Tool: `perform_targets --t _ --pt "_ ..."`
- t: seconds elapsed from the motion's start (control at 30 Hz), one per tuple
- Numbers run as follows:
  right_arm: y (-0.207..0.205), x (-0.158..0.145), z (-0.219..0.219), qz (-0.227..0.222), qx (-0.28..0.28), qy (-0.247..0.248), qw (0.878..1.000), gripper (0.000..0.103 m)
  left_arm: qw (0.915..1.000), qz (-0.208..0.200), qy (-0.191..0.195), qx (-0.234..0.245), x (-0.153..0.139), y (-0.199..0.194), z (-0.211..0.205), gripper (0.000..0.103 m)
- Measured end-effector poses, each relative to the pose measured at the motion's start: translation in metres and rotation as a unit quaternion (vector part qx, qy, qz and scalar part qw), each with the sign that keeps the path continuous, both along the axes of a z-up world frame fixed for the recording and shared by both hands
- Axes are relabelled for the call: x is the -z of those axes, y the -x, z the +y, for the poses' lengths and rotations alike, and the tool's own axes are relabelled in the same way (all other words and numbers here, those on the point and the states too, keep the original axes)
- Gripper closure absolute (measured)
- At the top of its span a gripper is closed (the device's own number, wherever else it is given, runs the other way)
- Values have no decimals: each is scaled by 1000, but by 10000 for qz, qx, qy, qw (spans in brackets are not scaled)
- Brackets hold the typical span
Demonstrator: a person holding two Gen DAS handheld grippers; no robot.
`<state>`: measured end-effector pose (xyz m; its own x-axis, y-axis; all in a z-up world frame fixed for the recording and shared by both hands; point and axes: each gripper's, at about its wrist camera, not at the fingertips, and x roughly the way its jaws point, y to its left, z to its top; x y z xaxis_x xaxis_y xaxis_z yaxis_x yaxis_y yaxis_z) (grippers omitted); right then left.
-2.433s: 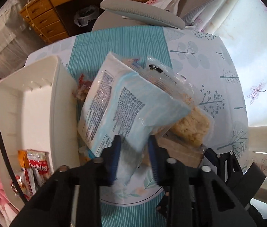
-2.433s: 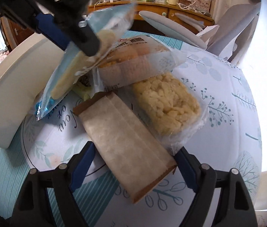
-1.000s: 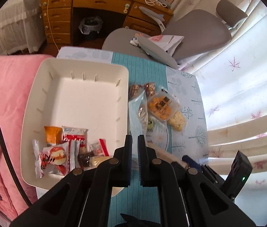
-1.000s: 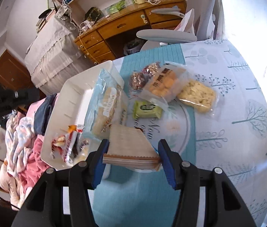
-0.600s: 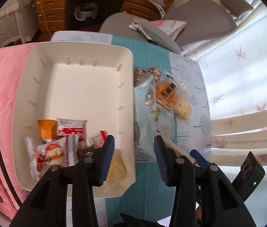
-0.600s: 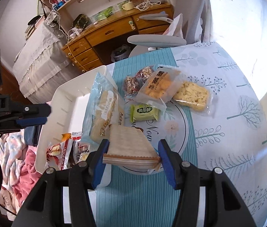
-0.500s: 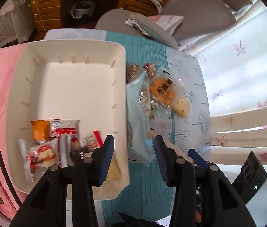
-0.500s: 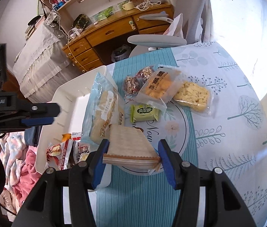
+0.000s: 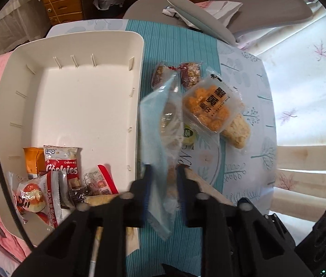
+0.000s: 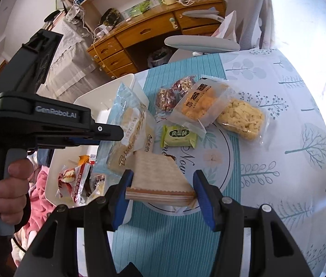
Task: Organize snacks
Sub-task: 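Carry the wafer biscuit and clear bag into the tray and release both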
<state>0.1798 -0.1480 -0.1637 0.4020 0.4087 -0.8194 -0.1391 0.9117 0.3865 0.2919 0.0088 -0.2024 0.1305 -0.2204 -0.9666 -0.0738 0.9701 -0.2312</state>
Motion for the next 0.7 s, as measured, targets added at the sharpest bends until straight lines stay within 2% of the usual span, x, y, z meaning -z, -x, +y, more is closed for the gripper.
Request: perform_targets --t 0.13,0.37,0.53,0.7 --pt "-5 3 -8 29 -115 -66 9999 49 9999 -10 -100 -7 2 -2 -4 97" --pt "-8 3 -20 42 -137 -105 9998 49 9997 48 -155 -200 1 -3 -3 99" --pt "-6 -3 -32 -9 -57 -125 9999 49 9997 34 52 -254 -11 0 -2 99" --pt "0 -14 -47 -99 202 -189 9996 50 9993 -164 296 -154 -39 5 -5 99"
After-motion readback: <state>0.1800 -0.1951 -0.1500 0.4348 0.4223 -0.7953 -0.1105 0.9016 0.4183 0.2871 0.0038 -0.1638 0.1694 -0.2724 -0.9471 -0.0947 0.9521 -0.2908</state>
